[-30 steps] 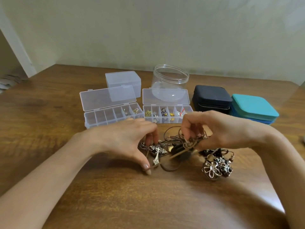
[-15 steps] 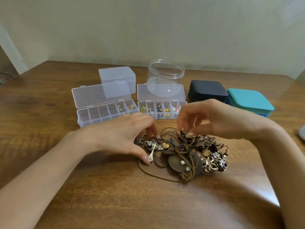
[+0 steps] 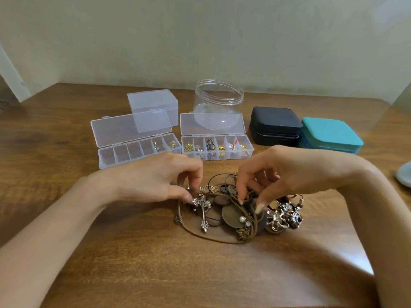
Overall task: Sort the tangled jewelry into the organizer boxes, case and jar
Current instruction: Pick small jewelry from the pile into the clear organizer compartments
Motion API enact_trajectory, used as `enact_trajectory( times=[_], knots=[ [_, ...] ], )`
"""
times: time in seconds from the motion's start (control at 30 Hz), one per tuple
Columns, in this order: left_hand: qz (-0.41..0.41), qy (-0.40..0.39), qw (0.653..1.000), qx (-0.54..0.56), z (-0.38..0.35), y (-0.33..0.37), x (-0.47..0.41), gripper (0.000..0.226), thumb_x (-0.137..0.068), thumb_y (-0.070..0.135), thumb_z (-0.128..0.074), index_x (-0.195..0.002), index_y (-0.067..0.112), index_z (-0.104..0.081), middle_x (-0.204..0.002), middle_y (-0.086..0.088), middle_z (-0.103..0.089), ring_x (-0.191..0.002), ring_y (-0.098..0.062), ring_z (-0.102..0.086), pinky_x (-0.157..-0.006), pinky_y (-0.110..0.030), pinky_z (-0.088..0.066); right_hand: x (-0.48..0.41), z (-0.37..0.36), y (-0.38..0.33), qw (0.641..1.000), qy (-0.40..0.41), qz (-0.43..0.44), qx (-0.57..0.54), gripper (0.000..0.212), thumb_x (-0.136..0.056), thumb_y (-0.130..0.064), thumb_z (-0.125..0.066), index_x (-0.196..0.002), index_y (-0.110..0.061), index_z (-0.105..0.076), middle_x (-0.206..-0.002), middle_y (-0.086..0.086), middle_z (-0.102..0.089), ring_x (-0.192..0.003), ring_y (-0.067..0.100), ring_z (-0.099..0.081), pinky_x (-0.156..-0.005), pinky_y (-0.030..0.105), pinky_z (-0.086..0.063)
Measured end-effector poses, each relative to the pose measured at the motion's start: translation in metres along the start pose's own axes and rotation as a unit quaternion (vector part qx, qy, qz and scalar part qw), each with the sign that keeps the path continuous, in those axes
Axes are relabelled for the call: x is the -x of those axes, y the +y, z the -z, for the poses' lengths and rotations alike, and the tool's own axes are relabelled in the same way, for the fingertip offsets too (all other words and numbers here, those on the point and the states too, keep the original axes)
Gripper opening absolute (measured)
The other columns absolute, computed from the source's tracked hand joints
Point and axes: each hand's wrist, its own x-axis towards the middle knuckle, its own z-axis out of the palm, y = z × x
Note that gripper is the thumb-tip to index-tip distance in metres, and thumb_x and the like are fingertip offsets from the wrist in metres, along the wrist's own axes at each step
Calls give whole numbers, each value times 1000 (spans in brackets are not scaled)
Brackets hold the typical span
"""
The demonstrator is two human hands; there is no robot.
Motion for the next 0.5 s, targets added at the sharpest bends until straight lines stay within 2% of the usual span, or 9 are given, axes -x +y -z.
enact_trajectory(
  times=[0.13, 0.23, 0.33, 0.4, 0.5],
  knots=[
    [9, -3, 1000, 21, 1, 3, 1, 17, -84, 21, -68, -84, 30, -54, -81, 15, -60, -74, 2, -50, -66, -10, -39, -7, -10, -6, 999, -48, -11, 12, 21, -78, -22, -76, -96, -29, -68, -81, 0, -65, -67, 5, -56, -61, 16, -44],
    [-4, 6, 999, 31, 2, 4, 3, 14, -83, 28, -68, -89, 32, -55, -86, 28, -59, -76, 1, -51, -64, -8, -39, -9, -12, -6, 998, -46, -36, 23, 15, -78, -23, -77, -90, -27, -69, -81, -2, -66, -67, 3, -56, -62, 14, -45],
    [-37, 58, 998, 13, 0, 2, 1, 15, -83, 36, -67, -93, 32, -57, -96, 29, -54, -83, -1, -52, -68, -6, -37, -11, -13, -5, 997, -57, -48, 35, 11, -78, -22, -76, -84, -26, -68, -83, -2, -66, -69, 2, -55, -64, 16, -45],
    [-60, 108, 992, 4, -2, 2, -1, 15, -84, 37, -67, -95, 30, -58, -95, 32, -52, -84, 0, -52, -71, -4, -36, -11, -14, -5, 996, -64, -46, 36, 11, -79, -21, -75, -83, -25, -65, -84, -2, -65, -69, 2, -55, -64, 15, -46],
    [-85, 165, 983, 17, -6, 6, -3, 18, -81, 39, -62, -95, 27, -59, -94, 27, -54, -83, -4, -54, -73, -5, -36, -9, -10, -5, 999, -48, -4, 12, 11, -81, -21, -74, -82, -22, -63, -74, -6, -60, -64, 1, -53, -58, 14, -42]
  ],
)
